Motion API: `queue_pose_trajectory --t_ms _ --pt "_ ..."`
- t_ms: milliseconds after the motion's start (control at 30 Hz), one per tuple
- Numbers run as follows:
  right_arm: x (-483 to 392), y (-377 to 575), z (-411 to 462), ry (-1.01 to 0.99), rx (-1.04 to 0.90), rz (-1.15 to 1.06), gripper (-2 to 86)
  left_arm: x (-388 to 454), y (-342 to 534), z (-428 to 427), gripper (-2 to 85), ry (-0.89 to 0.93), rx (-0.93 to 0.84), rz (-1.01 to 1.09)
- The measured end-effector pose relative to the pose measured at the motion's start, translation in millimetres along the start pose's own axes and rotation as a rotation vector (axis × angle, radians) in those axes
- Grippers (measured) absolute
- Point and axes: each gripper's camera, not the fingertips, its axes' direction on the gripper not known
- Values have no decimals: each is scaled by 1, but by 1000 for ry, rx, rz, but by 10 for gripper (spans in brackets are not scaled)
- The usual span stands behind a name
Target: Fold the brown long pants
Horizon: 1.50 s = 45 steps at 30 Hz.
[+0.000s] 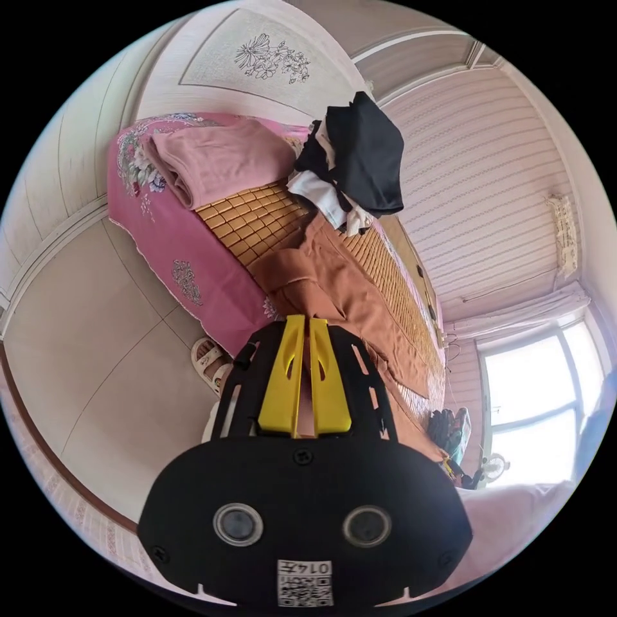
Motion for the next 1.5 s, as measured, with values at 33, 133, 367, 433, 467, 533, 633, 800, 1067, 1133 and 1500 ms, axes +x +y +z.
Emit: queue_pose_trajectory --t_ms 33,133,367,433,467,533,633,800,1067,1133,1500 --pt "-10 -12 -2 6 4 -38 2 8 -1 -2 -10 10 10 11" --pt "-37 -62 0 14 -5 -118 4 42 -20 0 -8 25 20 69" --pt "-92 -230 49 -58 -32 -39 48 147 -135 83 49 156 104 151" --pt "-100 -255 74 -80 -57 47 108 156 -150 106 58 138 139 102" --pt "-102 -256 79 -93 -53 53 119 159 -154 118 58 92 136 85" --pt "-106 -246 96 -58 -37 45 113 162 -149 135 55 80 100 86" --pt "-96 -225 122 70 -96 74 117 166 -126 163 55 11 -9 136" --pt "-94 -215 151 35 -133 141 143 174 -101 212 83 -305 -177 207" --pt "-186 -235 192 386 -313 -233 55 218 -122 303 90 -648 -432 365" --pt "-214 -230 203 531 -364 -371 25 230 -118 319 82 -714 -476 453" --pt "-198 -119 138 529 -469 -437 3 235 -68 313 -9 -764 -689 648"
